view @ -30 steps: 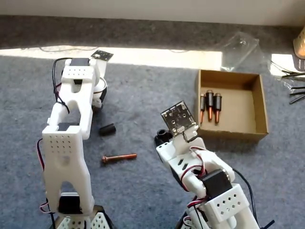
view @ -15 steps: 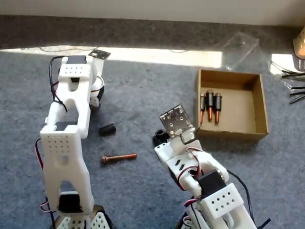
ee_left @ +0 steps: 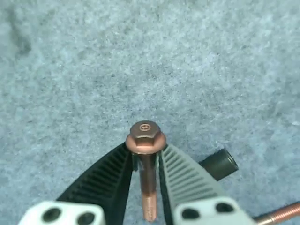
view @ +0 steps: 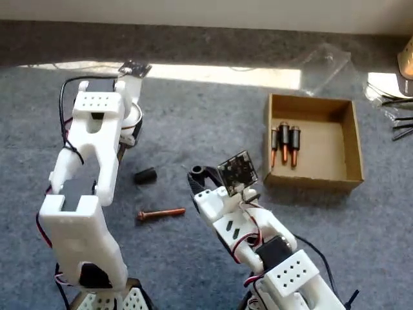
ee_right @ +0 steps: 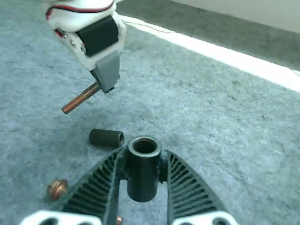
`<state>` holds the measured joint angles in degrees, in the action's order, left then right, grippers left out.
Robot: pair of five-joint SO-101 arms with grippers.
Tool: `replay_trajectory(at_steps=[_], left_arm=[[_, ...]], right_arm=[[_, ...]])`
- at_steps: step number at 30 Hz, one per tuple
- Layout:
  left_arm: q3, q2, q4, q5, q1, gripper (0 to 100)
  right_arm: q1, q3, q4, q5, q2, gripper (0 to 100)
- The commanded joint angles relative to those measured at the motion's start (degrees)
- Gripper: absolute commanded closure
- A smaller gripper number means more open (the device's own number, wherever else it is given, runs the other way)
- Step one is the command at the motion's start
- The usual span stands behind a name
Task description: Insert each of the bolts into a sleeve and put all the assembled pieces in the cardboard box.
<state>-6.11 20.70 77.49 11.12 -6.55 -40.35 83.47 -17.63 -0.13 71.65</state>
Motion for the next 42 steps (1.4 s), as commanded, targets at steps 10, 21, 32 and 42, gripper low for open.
replay_trajectory(at_steps=[10, 21, 32, 42], left_arm=[[26.42, -34.33, -16.09, 0.09, 3.38, 100], [37.49, -51.38, -22.77, -0.09, 3.74, 100], [42.77, -60.62, -26.11, -0.18, 6.64, 100], [45.76, -73.98, -25.76, -5.1, 10.07, 100]], right_arm=[[-2.07, 4.88, 18.95, 6.24, -0.31, 99.4], [2.15, 10.95, 28.44, 6.33, -0.31, 99.4], [2.15, 13.85, 28.7, 6.15, 0.04, 99.4], [2.15, 13.85, 28.7, 6.15, 0.04, 99.4]])
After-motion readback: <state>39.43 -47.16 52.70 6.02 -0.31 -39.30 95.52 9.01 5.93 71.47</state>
